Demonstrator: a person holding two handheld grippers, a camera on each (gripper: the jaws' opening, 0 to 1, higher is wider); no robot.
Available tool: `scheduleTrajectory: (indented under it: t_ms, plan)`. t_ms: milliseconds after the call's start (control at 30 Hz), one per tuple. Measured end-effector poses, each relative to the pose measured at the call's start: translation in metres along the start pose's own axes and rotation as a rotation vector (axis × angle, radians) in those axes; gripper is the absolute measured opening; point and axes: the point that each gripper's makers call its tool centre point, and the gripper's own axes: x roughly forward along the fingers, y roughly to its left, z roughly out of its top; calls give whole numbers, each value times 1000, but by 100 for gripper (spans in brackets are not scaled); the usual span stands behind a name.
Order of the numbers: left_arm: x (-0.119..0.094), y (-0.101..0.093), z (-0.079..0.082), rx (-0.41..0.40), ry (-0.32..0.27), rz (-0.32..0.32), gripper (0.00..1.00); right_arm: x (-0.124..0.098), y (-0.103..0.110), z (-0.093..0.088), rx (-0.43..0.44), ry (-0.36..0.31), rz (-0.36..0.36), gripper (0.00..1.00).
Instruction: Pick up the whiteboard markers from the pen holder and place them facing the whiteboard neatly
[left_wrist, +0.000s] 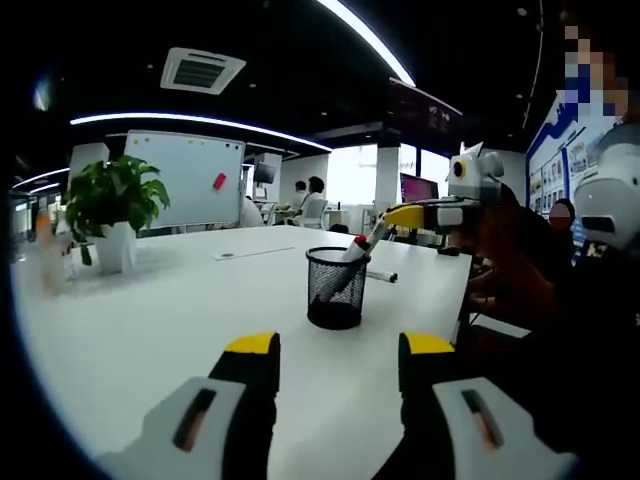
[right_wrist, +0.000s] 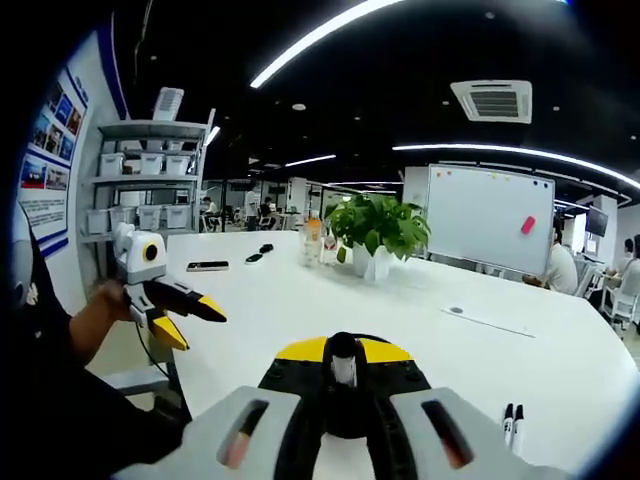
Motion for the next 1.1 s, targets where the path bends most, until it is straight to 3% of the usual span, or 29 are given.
scheduleTrajectory:
  t_ms: [1100]
  plan:
    - [0,1,-3,6,9,3,48,-11,3,17,-29,-28,-1,13]
